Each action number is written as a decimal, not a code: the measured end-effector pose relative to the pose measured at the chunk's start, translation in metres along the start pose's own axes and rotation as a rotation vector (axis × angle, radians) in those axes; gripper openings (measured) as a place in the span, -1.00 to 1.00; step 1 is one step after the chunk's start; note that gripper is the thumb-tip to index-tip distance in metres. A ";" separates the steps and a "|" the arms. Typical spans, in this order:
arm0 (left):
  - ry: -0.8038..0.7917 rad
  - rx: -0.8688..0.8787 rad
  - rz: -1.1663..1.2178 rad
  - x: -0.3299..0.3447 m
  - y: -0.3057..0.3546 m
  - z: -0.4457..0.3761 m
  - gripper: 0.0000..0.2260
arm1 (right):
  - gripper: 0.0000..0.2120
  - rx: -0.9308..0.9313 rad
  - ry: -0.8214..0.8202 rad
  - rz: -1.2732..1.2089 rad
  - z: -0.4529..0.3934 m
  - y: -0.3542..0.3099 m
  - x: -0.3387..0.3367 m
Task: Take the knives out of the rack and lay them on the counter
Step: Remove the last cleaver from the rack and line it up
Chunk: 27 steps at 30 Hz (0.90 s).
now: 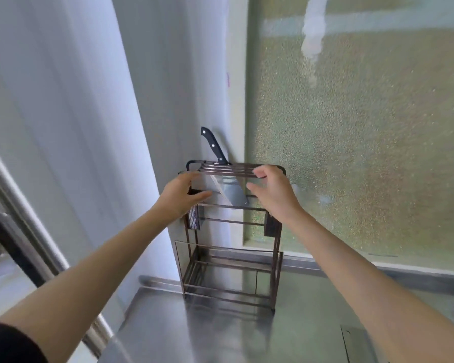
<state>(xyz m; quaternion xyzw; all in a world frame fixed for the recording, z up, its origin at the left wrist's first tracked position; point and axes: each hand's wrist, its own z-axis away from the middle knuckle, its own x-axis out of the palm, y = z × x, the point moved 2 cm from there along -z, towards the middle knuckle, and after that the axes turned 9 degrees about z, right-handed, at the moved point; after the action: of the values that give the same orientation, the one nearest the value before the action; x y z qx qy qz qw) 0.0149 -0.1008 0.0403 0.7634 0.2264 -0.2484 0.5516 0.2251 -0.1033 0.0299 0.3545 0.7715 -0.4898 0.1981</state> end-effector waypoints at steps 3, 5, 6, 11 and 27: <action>-0.001 -0.013 0.052 -0.012 -0.009 -0.036 -0.48 | -0.69 0.040 -0.024 -0.023 -0.054 -0.013 0.018; -0.021 -0.049 0.111 -0.012 -0.017 -0.053 -0.51 | -0.68 0.069 -0.055 -0.038 -0.081 -0.016 0.034; -0.027 -0.063 0.148 -0.012 -0.021 -0.066 -0.52 | -0.67 0.075 -0.066 -0.041 -0.097 -0.017 0.044; -0.085 -0.082 0.218 -0.001 -0.037 -0.093 -0.56 | -0.71 0.057 -0.186 0.026 -0.144 -0.023 0.076; -0.189 -0.027 0.223 -0.017 -0.048 -0.094 -0.52 | -0.78 0.050 -0.109 -0.109 -0.170 -0.046 0.058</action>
<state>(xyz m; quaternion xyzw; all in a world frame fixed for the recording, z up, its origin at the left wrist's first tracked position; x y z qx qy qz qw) -0.0158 0.0014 0.0404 0.7495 0.0906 -0.2535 0.6048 0.1591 0.0570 0.0952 0.2897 0.7653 -0.5374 0.2041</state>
